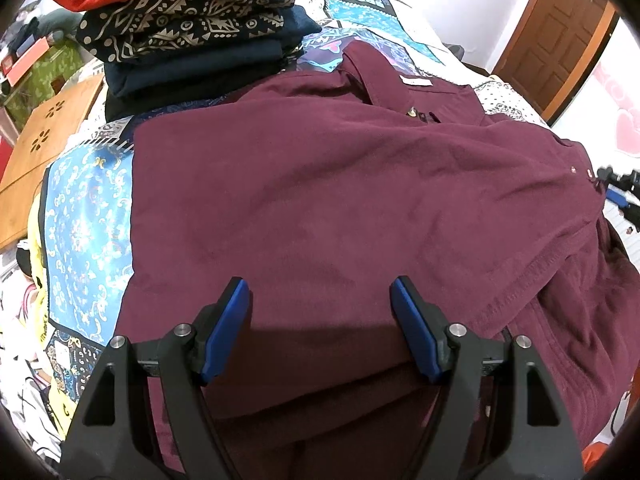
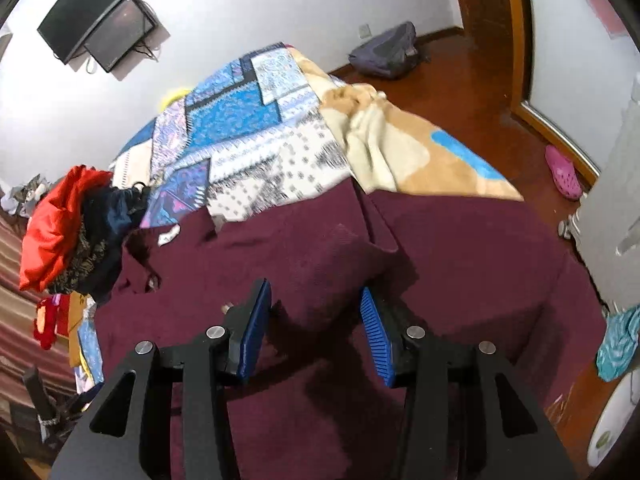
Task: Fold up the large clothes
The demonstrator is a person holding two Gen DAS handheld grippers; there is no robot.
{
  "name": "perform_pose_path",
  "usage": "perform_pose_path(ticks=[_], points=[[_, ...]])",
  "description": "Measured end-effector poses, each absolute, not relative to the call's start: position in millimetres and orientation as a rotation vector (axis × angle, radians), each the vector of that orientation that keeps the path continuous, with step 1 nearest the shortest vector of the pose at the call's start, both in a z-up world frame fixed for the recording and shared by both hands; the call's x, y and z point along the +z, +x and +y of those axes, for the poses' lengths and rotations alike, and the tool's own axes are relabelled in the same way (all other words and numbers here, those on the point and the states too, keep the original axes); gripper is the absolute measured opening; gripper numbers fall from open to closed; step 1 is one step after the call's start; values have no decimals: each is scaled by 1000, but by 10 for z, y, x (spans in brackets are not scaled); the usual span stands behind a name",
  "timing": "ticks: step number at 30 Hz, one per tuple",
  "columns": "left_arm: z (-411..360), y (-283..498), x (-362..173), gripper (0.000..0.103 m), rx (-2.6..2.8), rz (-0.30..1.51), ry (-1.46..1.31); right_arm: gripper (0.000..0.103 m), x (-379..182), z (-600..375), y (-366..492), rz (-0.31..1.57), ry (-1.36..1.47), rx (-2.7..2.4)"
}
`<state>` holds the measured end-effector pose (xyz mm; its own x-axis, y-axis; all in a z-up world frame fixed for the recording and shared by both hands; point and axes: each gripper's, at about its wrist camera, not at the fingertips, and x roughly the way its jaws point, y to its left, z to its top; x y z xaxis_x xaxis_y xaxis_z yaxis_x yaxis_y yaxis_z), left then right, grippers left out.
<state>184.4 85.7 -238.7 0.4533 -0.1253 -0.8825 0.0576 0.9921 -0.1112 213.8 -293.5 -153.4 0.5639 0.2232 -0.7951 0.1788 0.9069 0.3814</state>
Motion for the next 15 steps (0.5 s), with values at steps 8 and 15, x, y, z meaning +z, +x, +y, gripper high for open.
perform_pose_path(ticks=[8,15], points=[[781,1895,-2130,73,-128,1057,-61,49,-1511,-3147,1849,987,406,-62],[507,2023,-1602,73,-159,918,-35,50,-1390,-3811,1568,916,500,-206]])
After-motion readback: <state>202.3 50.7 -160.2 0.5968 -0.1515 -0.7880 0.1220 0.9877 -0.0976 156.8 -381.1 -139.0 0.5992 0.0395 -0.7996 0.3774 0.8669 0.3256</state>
